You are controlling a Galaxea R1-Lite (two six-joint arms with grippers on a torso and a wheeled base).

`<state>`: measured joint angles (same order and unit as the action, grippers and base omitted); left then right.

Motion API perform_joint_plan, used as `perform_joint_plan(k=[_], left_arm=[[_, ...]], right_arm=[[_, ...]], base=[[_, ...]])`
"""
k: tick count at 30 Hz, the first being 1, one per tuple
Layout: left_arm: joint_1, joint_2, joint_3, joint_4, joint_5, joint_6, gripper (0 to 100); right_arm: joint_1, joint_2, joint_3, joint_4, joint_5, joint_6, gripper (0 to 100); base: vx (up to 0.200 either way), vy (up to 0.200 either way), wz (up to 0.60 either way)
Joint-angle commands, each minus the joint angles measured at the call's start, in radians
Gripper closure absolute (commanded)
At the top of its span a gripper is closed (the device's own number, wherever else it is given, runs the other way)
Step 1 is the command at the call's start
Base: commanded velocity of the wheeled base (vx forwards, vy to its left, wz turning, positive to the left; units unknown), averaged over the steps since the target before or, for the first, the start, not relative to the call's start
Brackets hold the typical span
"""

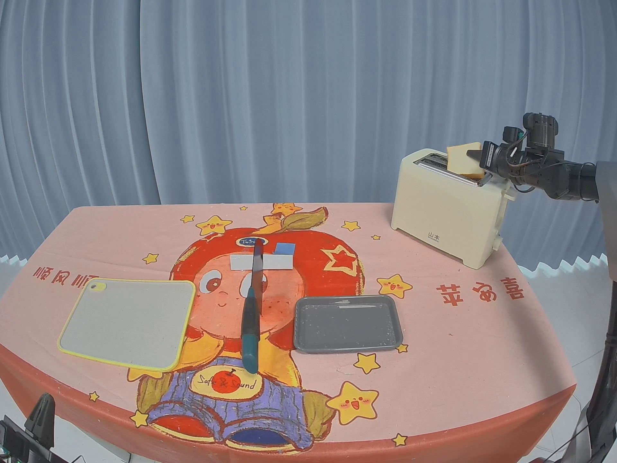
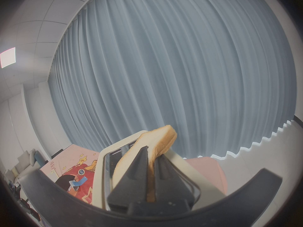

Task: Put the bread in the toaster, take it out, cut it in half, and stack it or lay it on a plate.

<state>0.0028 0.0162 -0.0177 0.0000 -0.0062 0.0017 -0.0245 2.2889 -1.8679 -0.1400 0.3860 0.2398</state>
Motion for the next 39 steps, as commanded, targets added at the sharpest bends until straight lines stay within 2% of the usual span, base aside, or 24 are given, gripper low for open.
perform_joint_plan(k=[1, 15, 23, 28, 30, 35, 39], left_arm=[[0.000, -0.016, 0.018, 0.000, 0.000, 0.000, 100], [0.000, -0.016, 0.018, 0.000, 0.000, 0.000, 100], [0.000, -0.016, 0.018, 0.000, 0.000, 0.000, 100], [0.000, -0.016, 0.018, 0.000, 0.000, 0.000, 100], [0.000, -0.016, 0.018, -0.002, 0.000, 0.000, 100], [0.000, -0.016, 0.018, 0.000, 0.000, 0.000, 100], [0.000, -0.016, 0.018, 0.000, 0.000, 0.000, 100]], right_arm=[[0.006, -0.008, 0.007, 0.000, 0.005, 0.001, 100], [0.008, -0.157, 0.113, -0.018, 0.007, 0.003, 100], [0.034, -0.276, 0.213, -0.020, 0.001, 0.000, 100], [0.051, -0.376, 0.302, -0.020, -0.001, 0.003, 100], [0.061, -0.456, 0.375, -0.020, 0.002, 0.004, 100], [0.093, -0.539, 0.438, -0.020, -0.004, 0.003, 100], [0.129, -0.660, 0.559, -0.020, -0.006, 0.001, 100]], base=[[0.000, 0.000, 0.00], [0.000, 0.000, 0.00], [0.000, 0.000, 0.00], [0.000, 0.000, 0.00], [0.000, 0.000, 0.00], [0.000, 0.000, 0.00], [0.000, 0.000, 0.00]])
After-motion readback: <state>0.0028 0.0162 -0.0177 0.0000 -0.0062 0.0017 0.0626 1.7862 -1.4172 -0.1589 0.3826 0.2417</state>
